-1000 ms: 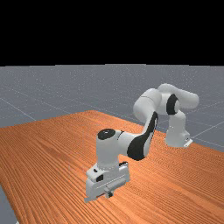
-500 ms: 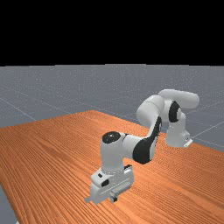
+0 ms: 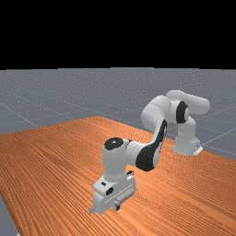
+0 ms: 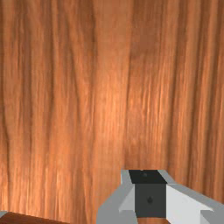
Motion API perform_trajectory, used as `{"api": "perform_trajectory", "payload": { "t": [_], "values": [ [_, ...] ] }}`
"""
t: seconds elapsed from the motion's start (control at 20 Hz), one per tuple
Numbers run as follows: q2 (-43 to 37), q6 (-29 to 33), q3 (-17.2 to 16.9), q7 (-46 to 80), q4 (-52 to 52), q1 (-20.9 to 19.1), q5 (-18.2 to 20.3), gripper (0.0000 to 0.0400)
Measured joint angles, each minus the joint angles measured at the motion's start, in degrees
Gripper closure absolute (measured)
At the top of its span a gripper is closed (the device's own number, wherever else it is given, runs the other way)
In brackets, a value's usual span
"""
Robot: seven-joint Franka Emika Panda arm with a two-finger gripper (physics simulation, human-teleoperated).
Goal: Pick up the pen and put it to the marker
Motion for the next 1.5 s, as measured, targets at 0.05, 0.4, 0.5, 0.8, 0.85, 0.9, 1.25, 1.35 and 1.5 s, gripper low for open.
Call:
{"api": "perform_trajectory", "payload": {
  "t": [0.05,0.4,0.5,0.8,0.85,0.9,1.25,1.35,1.5],
  "values": [
    [-1.7,1.5,0.2,-2.8,-3.2,-1.2,-0.3,0.0400],
    [-6.5,5.5,-0.8,-7.0,-11.9,-7.9,0.1,0.0400],
    [-7.1,5.9,-1.8,0.3,-12.9,-7.4,1.4,0.0400],
    [-4.3,3.5,-1.4,6.4,-7.8,-2.3,1.5,0.0400],
    [-3.9,3.7,-1.4,7.0,-7.3,-2.2,1.6,0.0400],
    [-3.1,4.0,-1.5,7.7,-6.4,-2.2,1.7,0.0400],
    [-3.0,7.4,0.3,-9.5,-10.0,-5.7,-1.0,0.0399],
    [-4.5,8.8,0.8,-19.1,-12.8,-10.3,-2.0,0.0400],
    [-4.1,8.3,-0.7,-18.0,-11.8,-14.9,-0.5,0.0400]
  ]
}}
